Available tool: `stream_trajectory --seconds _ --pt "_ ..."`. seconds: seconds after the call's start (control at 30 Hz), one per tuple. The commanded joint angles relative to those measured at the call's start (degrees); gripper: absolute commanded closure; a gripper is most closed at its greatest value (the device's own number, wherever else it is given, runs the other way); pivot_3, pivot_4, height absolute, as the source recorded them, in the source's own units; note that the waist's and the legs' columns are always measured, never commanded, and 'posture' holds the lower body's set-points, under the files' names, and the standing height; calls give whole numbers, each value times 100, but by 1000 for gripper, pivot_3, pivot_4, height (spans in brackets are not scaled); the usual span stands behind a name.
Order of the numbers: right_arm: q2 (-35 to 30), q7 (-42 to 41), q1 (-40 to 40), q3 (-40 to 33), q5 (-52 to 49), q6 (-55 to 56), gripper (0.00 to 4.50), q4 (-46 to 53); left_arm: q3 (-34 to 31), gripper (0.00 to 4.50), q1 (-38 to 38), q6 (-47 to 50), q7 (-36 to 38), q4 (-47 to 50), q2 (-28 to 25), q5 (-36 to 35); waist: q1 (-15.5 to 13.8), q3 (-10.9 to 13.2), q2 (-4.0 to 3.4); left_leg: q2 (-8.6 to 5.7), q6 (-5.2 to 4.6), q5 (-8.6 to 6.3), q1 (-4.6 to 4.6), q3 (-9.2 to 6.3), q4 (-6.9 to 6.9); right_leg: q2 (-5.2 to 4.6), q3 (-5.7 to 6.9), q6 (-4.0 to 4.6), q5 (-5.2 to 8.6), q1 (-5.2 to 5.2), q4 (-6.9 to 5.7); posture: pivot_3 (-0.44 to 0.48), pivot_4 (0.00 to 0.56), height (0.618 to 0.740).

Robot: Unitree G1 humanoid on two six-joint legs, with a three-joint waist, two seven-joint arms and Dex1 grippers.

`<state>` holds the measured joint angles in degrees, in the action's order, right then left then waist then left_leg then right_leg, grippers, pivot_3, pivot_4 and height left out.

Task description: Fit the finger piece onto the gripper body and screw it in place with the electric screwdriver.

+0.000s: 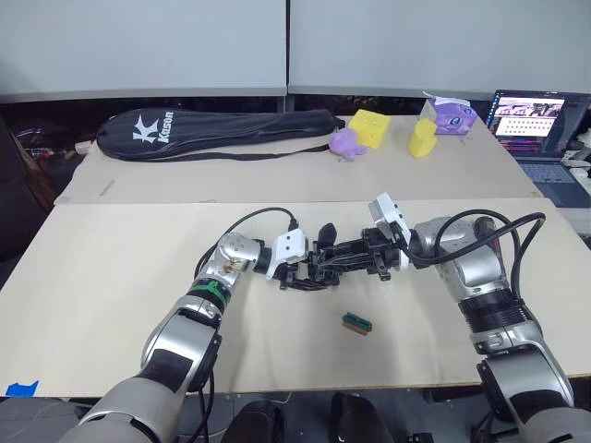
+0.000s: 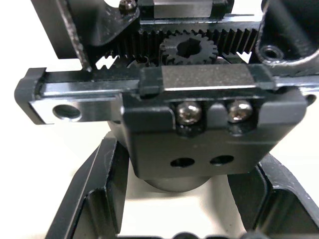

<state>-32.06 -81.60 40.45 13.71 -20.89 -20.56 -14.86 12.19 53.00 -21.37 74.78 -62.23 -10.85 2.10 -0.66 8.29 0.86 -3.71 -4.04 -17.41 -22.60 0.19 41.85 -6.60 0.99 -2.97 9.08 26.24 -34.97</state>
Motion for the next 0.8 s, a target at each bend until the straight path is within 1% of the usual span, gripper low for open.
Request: stream_trajectory --seconds 0.03,0.1,0.3,0.47,0.53,0.57,0.6,0.63,0.67,0.73,0.77,0.8 --pt "-154 82 93 -82 66 -195 2133 330 -28 2219 134 -136 37 0 48 -4 6 0 -1 -3 0 1 -25 0 1 -2 -3 0 -1 24 -4 0 150 723" --pt "-318 102 71 -93 174 -143 1428 536 -40 2219 169 -132 31 -33 84 -1 3 0 0 -4 2 1 -39 3 1 -2 -4 0 -1 38 -6 0 150 723" --pt "-951 150 -108 -420 21 -429 1422 1199 -71 2219 219 -116 39 -100 155 7 -18 1 0 -21 -1 1 -67 -2 6 -12 11 0 -1 53 -2 0 150 723" --pt "-1488 477 -327 -995 -87 -777 1422 1724 -63 2219 217 -16 -90 -164 113 80 -22 1 1 -25 -4 1 -68 -6 6 -27 25 -1 -1 50 3 0 150 723" --pt "-1805 498 -535 -1314 -233 -993 1422 2032 -93 2219 208 52 -53 -158 52 49 -29 2 2 -27 -6 1 -67 -7 5 -35 31 -1 -1 50 5 0 150 723" --pt "-2011 518 -657 -1489 -350 -1241 1422 2204 -105 1158 190 87 6 -128 -13 30 -40 2 3 -28 -7 2 -68 -7 5 -36 32 -1 -1 51 6 0 150 723" --pt "-2188 544 -757 -1627 -474 -1511 1422 2343 -115 768 173 122 59 -98 -75 16 -38 2 3 -28 -7 2 -70 -8 5 -37 35 -1 -1 51 6 0 150 723" --pt "-2425 570 -892 -1807 -649 -1908 1170 2510 -140 294 137 236 205 -38 -196 -28 -38 3 4 -28 -8 2 -71 -8 5 -39 34 -1 -1 53 6 0 150 723" --pt "-2614 617 -994 -1944 -821 -2309 891 2637 -167 0 104 365 345 27 -305 -80 -36 3 4 -27 -8 1 -71 -8 5 -40 34 -1 -1 53 5 0 150 723" --pt "-2784 992 -1177 -2238 -1016 -2982 225 2805 -251 0 -10 718 688 315 -576 -248 2 3 4 -24 -9 1 -69 -8 4 -43 34 -1 -1 53 7 0 150 723" --pt "-2825 1278 -1262 -2340 -990 -3256 45 2826 -299 0 -108 925 872 579 -736 -362 15 3 4 -19 -9 1 -69 -7 3 -47 32 0 -1 53 6 0 150 723" --pt "-2922 1570 -1391 -2380 -818 -3412 45 2820 -367 0 -255 1258 1079 1036 -926 -543 25 3 4 -11 -9 0 -65 -5 3 -54 29 0 -1 52 6 0 150 723"
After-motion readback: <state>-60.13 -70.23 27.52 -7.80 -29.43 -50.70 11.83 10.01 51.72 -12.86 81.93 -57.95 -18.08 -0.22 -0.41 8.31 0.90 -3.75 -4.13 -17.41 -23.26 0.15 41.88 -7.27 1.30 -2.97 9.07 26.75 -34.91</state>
